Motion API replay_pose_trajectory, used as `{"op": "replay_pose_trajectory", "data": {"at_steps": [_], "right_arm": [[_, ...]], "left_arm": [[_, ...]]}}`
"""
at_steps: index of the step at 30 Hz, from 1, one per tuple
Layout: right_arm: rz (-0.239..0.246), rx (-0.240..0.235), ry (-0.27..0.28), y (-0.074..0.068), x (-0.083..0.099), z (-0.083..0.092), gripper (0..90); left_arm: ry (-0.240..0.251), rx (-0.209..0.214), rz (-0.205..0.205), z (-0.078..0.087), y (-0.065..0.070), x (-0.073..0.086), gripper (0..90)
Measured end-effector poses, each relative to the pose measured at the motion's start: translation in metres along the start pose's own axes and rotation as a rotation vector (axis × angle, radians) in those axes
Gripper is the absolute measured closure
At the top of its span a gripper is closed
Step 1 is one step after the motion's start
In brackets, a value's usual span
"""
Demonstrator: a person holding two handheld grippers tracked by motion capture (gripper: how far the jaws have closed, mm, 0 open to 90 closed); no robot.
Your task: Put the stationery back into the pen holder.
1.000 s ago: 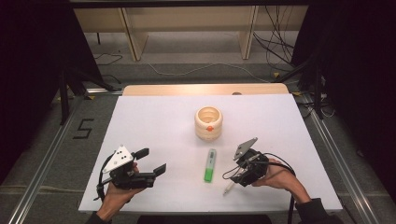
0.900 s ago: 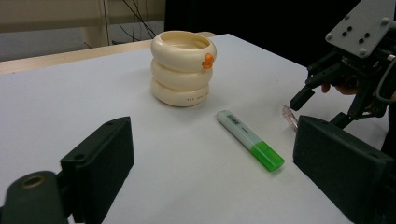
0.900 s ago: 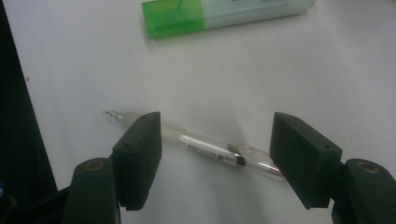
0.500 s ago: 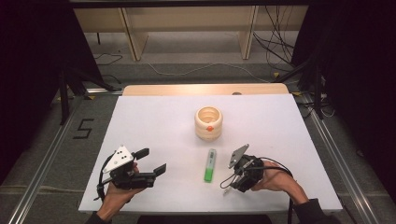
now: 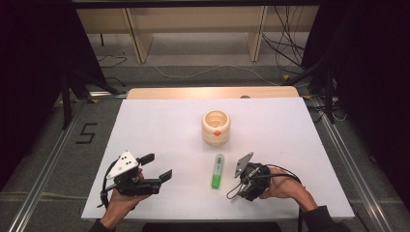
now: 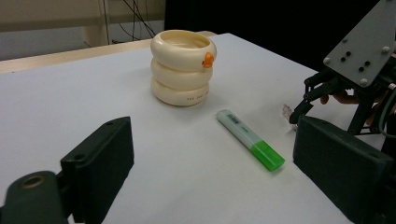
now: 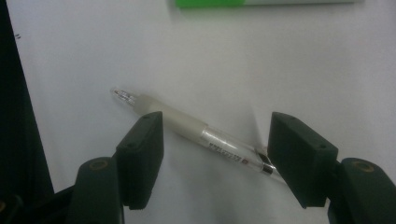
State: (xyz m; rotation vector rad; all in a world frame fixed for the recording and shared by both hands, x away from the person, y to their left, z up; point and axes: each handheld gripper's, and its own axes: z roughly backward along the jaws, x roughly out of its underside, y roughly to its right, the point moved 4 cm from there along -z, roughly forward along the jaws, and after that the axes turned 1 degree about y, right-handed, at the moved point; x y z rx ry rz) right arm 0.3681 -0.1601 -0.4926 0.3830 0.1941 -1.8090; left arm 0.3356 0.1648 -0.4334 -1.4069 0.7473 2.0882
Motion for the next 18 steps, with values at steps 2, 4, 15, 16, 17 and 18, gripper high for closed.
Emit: {"op": "replay_pose_trajectory", "data": {"at_steps": [2, 4, 15, 16, 17, 18], "right_arm": [[-0.002, -0.002, -0.004, -0.0004, 0.0000, -0.0002, 37.1], [0.005, -0.001, -0.010, -0.0003, 0.0000, -0.0011, 37.1], [0.038, -0.010, -0.025, -0.0026, -0.0027, -0.0032, 37.5], [0.042, -0.011, -0.025, -0.0027, -0.0028, -0.0035, 37.5], [0.041, -0.013, -0.027, -0.0032, -0.0030, -0.0036, 37.5], [0.045, -0.016, -0.029, -0.0031, -0.0032, -0.0036, 37.6]], "left_arm": [[0.003, 0.000, 0.003, -0.0003, 0.0002, 0.0000, 11.8], [0.000, 0.000, -0.001, -0.0001, 0.0001, 0.0001, 11.8], [-0.002, 0.000, 0.002, -0.0005, 0.0003, 0.0003, 11.8], [0.000, -0.001, 0.002, -0.0006, 0.0003, 0.0003, 11.8], [-0.002, 0.000, 0.000, -0.0004, 0.0001, 0.0003, 11.8], [0.000, -0.001, 0.000, -0.0006, 0.0001, 0.0003, 11.9]]}}
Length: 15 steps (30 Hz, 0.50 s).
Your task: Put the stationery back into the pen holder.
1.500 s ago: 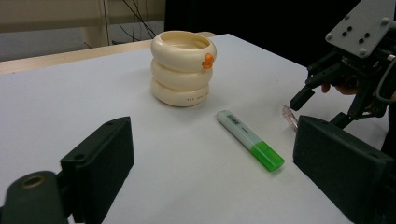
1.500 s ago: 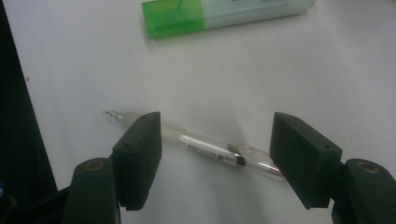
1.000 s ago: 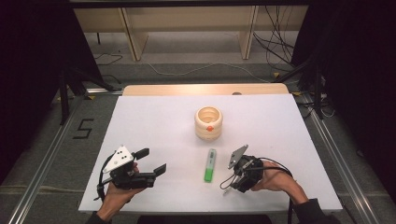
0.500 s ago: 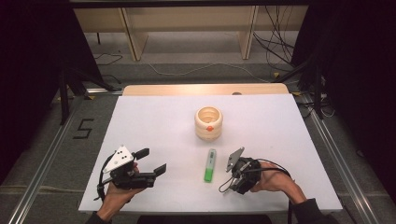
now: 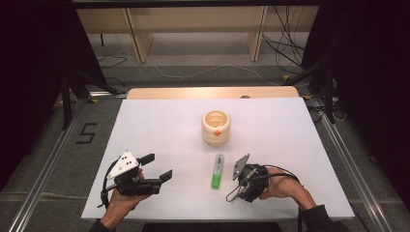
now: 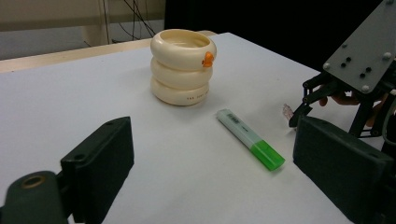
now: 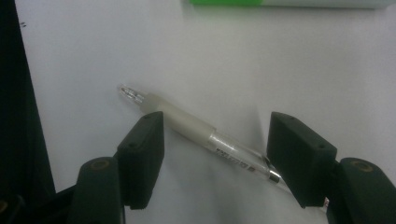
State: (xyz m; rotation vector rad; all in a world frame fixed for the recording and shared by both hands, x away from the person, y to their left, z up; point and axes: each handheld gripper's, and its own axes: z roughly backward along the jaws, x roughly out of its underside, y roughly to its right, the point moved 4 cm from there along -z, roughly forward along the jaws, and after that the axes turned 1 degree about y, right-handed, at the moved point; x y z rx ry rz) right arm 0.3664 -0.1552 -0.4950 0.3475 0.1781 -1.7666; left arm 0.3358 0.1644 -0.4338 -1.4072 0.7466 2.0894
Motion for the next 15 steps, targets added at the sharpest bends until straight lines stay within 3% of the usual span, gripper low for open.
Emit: {"op": "replay_pose_trajectory", "data": {"at_steps": [13, 15], "right_arm": [[0.074, -0.024, -0.069, 0.0012, 0.0013, -0.0024, 38.0], [0.064, -0.032, -0.076, 0.0014, 0.0011, -0.0036, 38.3]], "left_arm": [[-0.002, 0.000, 0.001, -0.0011, 0.0005, 0.0006, 11.9], [-0.003, 0.002, 0.002, -0.0012, 0.0008, 0.0006, 11.9]]}}
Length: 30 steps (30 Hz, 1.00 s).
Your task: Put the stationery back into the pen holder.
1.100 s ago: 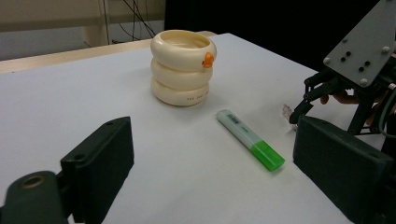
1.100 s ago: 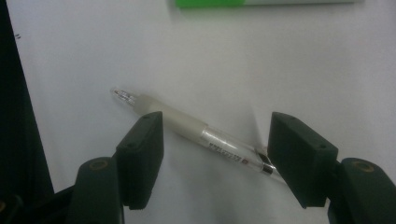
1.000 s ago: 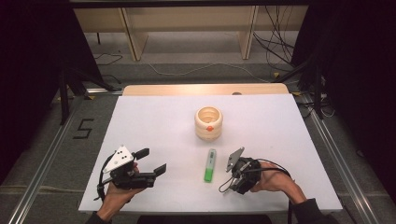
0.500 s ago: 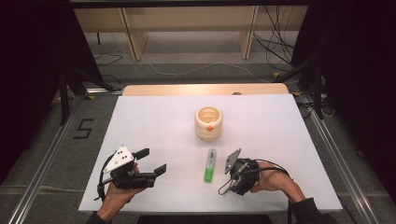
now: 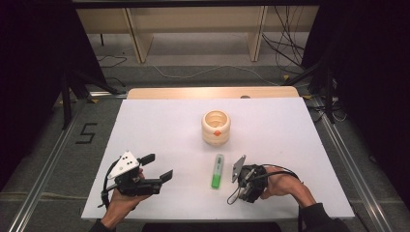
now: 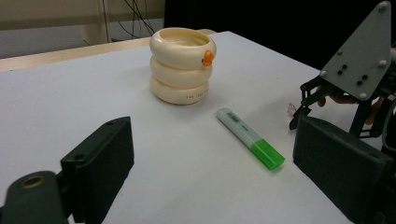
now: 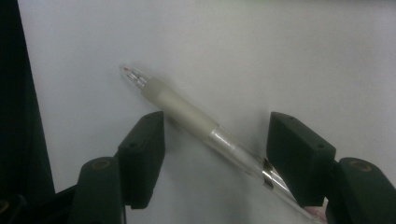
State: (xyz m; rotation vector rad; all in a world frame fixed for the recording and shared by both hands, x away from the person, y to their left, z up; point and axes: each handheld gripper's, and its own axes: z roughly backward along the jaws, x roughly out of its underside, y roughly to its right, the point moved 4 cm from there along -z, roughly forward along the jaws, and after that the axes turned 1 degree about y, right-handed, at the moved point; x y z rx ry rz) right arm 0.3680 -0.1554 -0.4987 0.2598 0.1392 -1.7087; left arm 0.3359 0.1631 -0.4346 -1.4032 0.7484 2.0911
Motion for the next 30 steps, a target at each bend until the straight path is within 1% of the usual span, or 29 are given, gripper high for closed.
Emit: {"op": "replay_pose_trajectory", "data": {"at_steps": [2, 5, 8, 11, 15, 19, 20, 23, 26, 30], "right_arm": [[0.005, -0.009, 0.005, 0.0009, 0.0000, 0.0000, 40.4], [0.015, -0.022, -0.001, 0.0011, -0.0002, 0.0003, 43.1], [0.014, -0.040, -0.001, 0.0022, -0.0014, -0.0001, 46.1], [0.028, -0.048, -0.015, 0.0032, -0.0026, 0.0005, 49.7], [0.030, -0.045, -0.029, 0.0053, -0.0046, 0.0004, 53.0], [0.027, -0.049, -0.037, 0.0078, -0.0058, 0.0008, 59.0], [0.031, -0.055, -0.043, 0.0074, -0.0062, 0.0009, 59.9], [0.044, -0.050, -0.050, 0.0076, -0.0074, 0.0006, 62.3], [0.043, -0.058, -0.059, 0.0071, -0.0077, 0.0011, 66.7], [0.055, -0.059, -0.070, 0.0069, -0.0083, 0.0014, 71.8]], "left_arm": [[0.001, -0.001, -0.001, 0.0001, -0.0002, 0.0000, 11.9], [-0.001, 0.000, 0.001, -0.0001, -0.0004, 0.0002, 11.9], [-0.001, 0.001, 0.000, -0.0002, 0.0000, 0.0002, 11.9], [-0.002, 0.000, 0.000, -0.0004, -0.0001, 0.0003, 11.9], [-0.003, 0.000, 0.000, -0.0005, -0.0001, 0.0004, 11.9], [-0.003, 0.001, 0.000, -0.0005, 0.0000, 0.0004, 11.9], [-0.003, 0.001, 0.000, -0.0006, 0.0000, 0.0004, 11.9], [-0.003, 0.001, -0.001, -0.0005, 0.0000, 0.0003, 11.9], [-0.003, 0.001, 0.000, -0.0005, 0.0000, 0.0004, 11.9], [-0.003, 0.001, -0.001, -0.0005, 0.0000, 0.0003, 11.9]]}}
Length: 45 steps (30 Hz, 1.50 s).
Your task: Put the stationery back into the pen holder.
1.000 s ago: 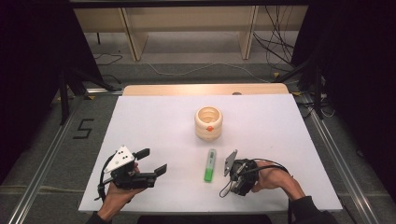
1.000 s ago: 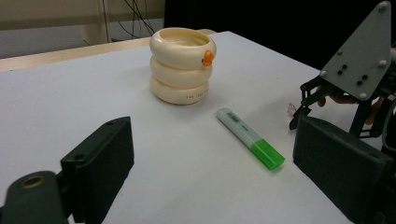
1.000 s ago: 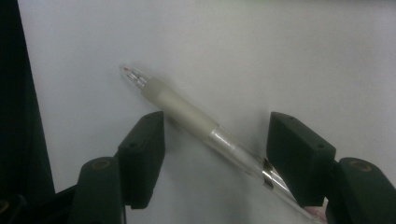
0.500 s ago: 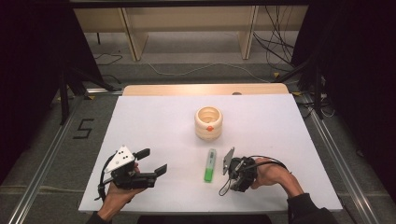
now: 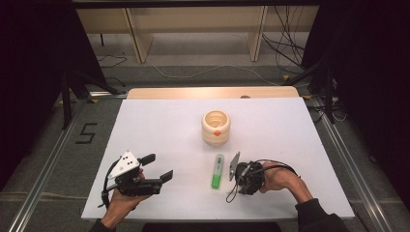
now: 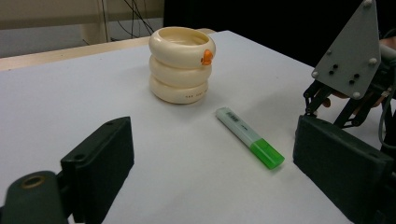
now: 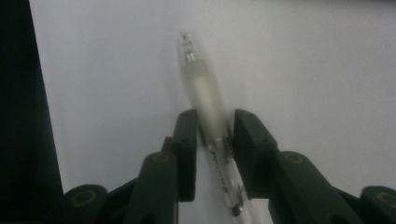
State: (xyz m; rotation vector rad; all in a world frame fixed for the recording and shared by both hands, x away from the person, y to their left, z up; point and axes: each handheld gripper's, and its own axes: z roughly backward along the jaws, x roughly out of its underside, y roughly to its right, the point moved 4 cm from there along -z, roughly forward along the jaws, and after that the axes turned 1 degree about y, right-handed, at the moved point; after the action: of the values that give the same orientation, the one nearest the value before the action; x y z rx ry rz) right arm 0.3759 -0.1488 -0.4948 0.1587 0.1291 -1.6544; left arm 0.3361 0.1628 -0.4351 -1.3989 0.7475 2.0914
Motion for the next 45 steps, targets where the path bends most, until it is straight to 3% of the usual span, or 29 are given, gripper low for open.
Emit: {"op": "replay_pose_trajectory", "data": {"at_steps": [4, 10, 11, 16, 24, 28, 34, 42, 45], "right_arm": [[0.007, -0.009, -0.013, -0.002, -0.002, 0.000, 78.9], [0.021, -0.005, -0.027, -0.003, -0.003, 0.000, 79.9], [0.043, 0.003, -0.029, -0.003, -0.003, 0.000, 79.9], [0.028, 0.021, -0.026, -0.005, -0.005, 0.004, 80.2], [0.037, 0.081, 0.061, -0.001, -0.006, 0.019, 80.4], [0.003, 0.103, 0.111, 0.003, -0.006, 0.025, 80.4], [-0.076, 0.118, 0.235, 0.010, -0.005, 0.035, 80.3], [-0.273, 0.150, 0.389, 0.028, 0.000, 0.045, 80.4], [-0.313, 0.168, 0.438, 0.033, 0.002, 0.049, 80.3]], "left_arm": [[0.000, 0.000, 0.001, 0.000, 0.000, 0.000, 11.9], [0.000, 0.000, -0.001, 0.000, 0.000, 0.000, 11.9], [0.000, 0.000, 0.000, 0.000, 0.000, 0.000, 11.9], [0.001, 0.000, 0.000, 0.000, 0.000, 0.000, 11.9], [0.002, -0.001, 0.000, 0.001, 0.000, 0.000, 11.9], [0.002, -0.002, -0.002, 0.001, 0.000, 0.000, 11.9], [0.002, -0.003, -0.001, 0.001, 0.000, 0.000, 11.9], [0.002, -0.003, 0.000, 0.001, -0.001, -0.001, 11.9], [0.002, -0.003, 0.000, 0.001, -0.001, -0.001, 11.9]]}}
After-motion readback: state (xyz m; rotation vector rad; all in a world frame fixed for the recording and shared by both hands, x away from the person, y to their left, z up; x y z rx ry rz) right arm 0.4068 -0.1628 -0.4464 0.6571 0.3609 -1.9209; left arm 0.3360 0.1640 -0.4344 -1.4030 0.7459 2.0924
